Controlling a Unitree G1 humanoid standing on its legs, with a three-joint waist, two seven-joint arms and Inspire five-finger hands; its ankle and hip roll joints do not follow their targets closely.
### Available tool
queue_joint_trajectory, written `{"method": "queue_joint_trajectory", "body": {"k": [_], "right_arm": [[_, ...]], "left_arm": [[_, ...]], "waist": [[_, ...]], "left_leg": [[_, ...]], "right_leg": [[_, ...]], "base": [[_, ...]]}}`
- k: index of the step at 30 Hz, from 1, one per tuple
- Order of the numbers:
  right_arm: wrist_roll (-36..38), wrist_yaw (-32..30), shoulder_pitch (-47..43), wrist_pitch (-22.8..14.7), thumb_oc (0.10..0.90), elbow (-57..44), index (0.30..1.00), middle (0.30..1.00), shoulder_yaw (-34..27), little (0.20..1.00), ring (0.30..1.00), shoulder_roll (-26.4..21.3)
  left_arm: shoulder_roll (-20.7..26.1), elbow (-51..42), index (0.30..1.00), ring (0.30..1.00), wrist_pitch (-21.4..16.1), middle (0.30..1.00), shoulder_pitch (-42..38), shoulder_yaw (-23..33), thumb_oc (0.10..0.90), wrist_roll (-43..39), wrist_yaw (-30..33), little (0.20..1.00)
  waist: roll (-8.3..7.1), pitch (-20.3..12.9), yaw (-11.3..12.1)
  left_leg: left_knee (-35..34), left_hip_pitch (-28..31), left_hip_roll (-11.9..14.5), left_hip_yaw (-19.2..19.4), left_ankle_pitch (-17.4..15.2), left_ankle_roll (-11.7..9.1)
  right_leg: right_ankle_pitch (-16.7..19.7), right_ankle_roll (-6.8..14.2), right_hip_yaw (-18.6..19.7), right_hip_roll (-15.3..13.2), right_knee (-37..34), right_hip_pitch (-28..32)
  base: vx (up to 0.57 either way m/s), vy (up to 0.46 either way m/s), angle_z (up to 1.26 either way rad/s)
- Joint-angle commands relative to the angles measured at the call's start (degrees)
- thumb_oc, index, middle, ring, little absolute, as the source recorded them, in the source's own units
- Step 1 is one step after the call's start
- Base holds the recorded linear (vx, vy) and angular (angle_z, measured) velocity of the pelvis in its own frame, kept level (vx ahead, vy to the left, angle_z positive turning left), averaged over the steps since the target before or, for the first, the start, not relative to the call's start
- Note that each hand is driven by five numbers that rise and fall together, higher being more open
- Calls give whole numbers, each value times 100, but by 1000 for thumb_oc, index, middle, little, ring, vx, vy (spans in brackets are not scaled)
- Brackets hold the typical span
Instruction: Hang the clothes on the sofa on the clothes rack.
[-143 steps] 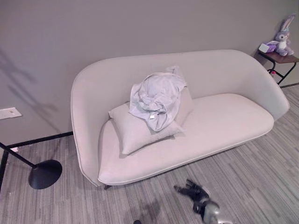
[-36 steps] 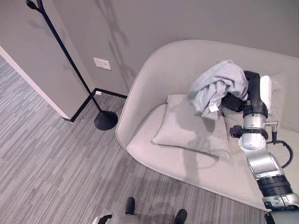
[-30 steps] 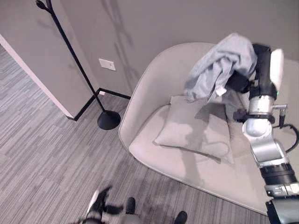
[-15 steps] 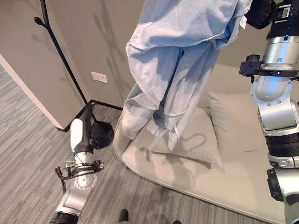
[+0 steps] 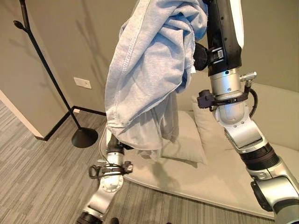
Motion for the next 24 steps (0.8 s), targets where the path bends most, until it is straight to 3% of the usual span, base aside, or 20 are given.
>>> {"method": "queue_joint_trajectory", "body": {"k": [1,3,6,7,9,17,22,24], "right_arm": [[650,-163,-1196,-365,400,143,300,300,-112,300,300,453],[994,-65,-1195,-448,400,-52,300,300,41,300,300,719],[1143,16,-1088,-489,400,-225,300,300,135,300,300,940],[1174,32,-1063,-490,400,-248,300,300,149,300,300,980],[1213,44,-1026,-505,400,-283,300,300,175,300,300,1026],[1190,131,-664,-536,400,-427,300,300,77,300,300,851],[1209,198,-291,-579,400,-536,300,300,-180,300,300,533],[1216,297,-60,-658,400,-606,300,300,-416,300,300,199]], "left_arm": [[-94,241,900,900,-613,900,-874,-408,800,-928,-527,900],[-484,889,900,900,-544,900,-1404,-714,800,-1312,-494,900],[-768,1165,900,900,-557,900,-1866,-838,800,-1699,-475,900],[-821,1193,625,625,-564,625,-1940,-840,616,-1859,-499,625],[-874,1219,300,300,-568,300,-1982,-800,400,-2024,-506,300],[-814,975,300,300,-598,300,-1643,-374,400,-2084,-364,300],[-538,529,300,300,-631,300,-1058,293,400,-1736,-107,300],[-282,228,300,300,-657,300,-625,757,400,-1379,-15,300]], "waist": [[-100,-451,3],[-106,-443,-134],[-86,-436,-258],[-82,-435,-284],[-72,-436,-308],[-57,-452,-351],[-33,-418,-294],[-30,-355,-200]], "left_leg": [[11,184,353,204,-185,-317],[11,199,358,247,-175,-323],[11,189,360,289,-174,-335],[11,184,364,307,-172,-338],[11,182,361,334,-167,-341],[11,251,369,462,-159,-343],[11,260,365,458,-147,-340],[11,203,309,388,-115,-326]], "right_leg": [[-914,209,255,-43,62,357],[-900,202,310,-23,62,335],[-873,207,345,-27,62,292],[-864,212,358,-31,62,275],[-849,217,387,-32,62,249],[-819,232,477,-29,62,196],[-839,251,439,-36,62,202],[-825,280,380,-78,62,183]], "base": [[11,-23,-13],[23,-31,-9],[9,-10,-11],[6,-4,-16],[4,2,-10],[25,-2,-13],[24,5,-5],[8,15,2]]}}
